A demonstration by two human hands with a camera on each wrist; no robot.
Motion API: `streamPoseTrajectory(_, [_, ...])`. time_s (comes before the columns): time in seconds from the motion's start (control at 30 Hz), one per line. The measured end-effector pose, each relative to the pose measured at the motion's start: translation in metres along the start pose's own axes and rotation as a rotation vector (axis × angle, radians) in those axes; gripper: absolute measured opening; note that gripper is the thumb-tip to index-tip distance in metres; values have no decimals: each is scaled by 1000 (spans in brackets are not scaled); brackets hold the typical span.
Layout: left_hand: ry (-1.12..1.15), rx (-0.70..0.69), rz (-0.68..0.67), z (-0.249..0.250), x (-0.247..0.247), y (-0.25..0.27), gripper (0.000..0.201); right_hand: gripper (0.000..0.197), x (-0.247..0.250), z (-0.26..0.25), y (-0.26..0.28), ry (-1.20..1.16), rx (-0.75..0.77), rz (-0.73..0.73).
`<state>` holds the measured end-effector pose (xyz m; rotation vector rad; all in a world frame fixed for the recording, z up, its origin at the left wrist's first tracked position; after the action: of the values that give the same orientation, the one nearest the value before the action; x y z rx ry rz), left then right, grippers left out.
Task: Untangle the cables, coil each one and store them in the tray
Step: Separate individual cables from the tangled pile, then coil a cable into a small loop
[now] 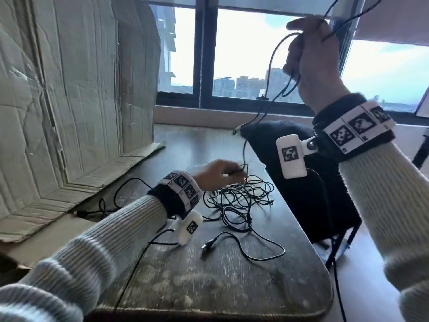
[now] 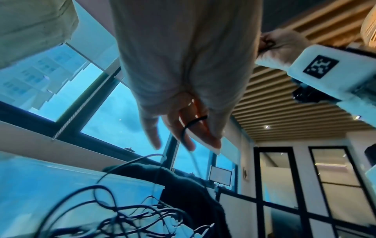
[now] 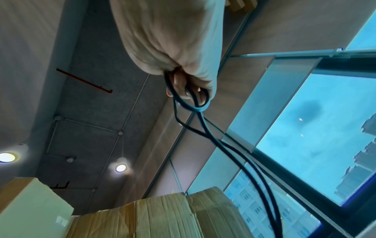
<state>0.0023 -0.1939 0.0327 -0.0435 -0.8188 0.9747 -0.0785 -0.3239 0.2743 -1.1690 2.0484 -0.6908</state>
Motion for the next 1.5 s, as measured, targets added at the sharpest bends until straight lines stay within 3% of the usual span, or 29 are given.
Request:
streamPoseTrajectory(0.1, [4, 6, 25, -4, 11, 2, 23, 31, 4, -7, 1, 293, 58, -37])
streamPoseTrajectory(0.2, [64, -58, 236, 16, 43, -8, 22, 28, -14, 26, 25, 721, -18, -336])
streamPoseTrajectory(0.33, [-69, -206, 454, 55, 84, -14, 19, 23, -24, 75, 83, 966, -185, -676])
streamPoseTrajectory(0.43, [-339, -246, 595, 77, 106, -15, 23, 45, -16, 100, 117, 801, -443, -714])
streamPoseTrajectory(0.63, [-421, -181, 698, 88, 119, -14, 48, 49, -18, 100, 154, 642, -485, -825])
streamPoseTrajectory(0.73, [-399, -175, 717, 88, 123, -12, 42, 51, -10, 94, 147, 516, -573, -697])
streamPoseTrajectory(0.87, [-346, -148, 592, 62, 99, -12, 24, 70, 0, 76, 116, 194, -692, -495])
streamPoseTrajectory(0.93, [-284, -82, 573, 47, 90, -12, 25, 74, -2, 68, 113, 271, -669, -569])
streamPoseTrajectory(1.0, [-340, -31, 602, 45, 91, -12, 33, 72, -6, 63, 123, 572, -530, -725])
streamPoseTrajectory(1.07, [-371, -16, 612, 50, 96, -14, 43, 58, -12, 65, 144, 789, -379, -895])
streamPoseTrajectory(1.13, [-341, -8, 611, 55, 102, -17, 51, 36, -14, 68, 162, 808, -327, -988])
streamPoseTrajectory(1.2, [-350, 9, 613, 53, 109, -19, 50, 23, -10, 67, 159, 776, -304, -941])
streamPoseTrajectory(1.3, [-231, 47, 534, 42, 101, -15, 32, 16, 6, 63, 118, 638, -313, -584])
streamPoseTrajectory(1.37, [-170, 91, 323, 27, 71, -9, 21, 20, 19, 59, 89, 492, -310, -334])
streamPoseTrajectory(1.5, [-221, 159, -213, -12, -8, 18, 19, 11, 33, 51, 58, 159, -401, -56])
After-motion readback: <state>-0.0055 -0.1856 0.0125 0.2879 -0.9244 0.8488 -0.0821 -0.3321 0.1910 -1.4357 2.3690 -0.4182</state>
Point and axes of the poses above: each hand's wrist, its own y-axis away from the middle knuckle, its own x-axis out of the back of the hand, z = x × y, the point moved 9 cm from there along -y, towards the middle knuckle, and after that the axes turned 9 degrees about z, right-handed, at the moved point
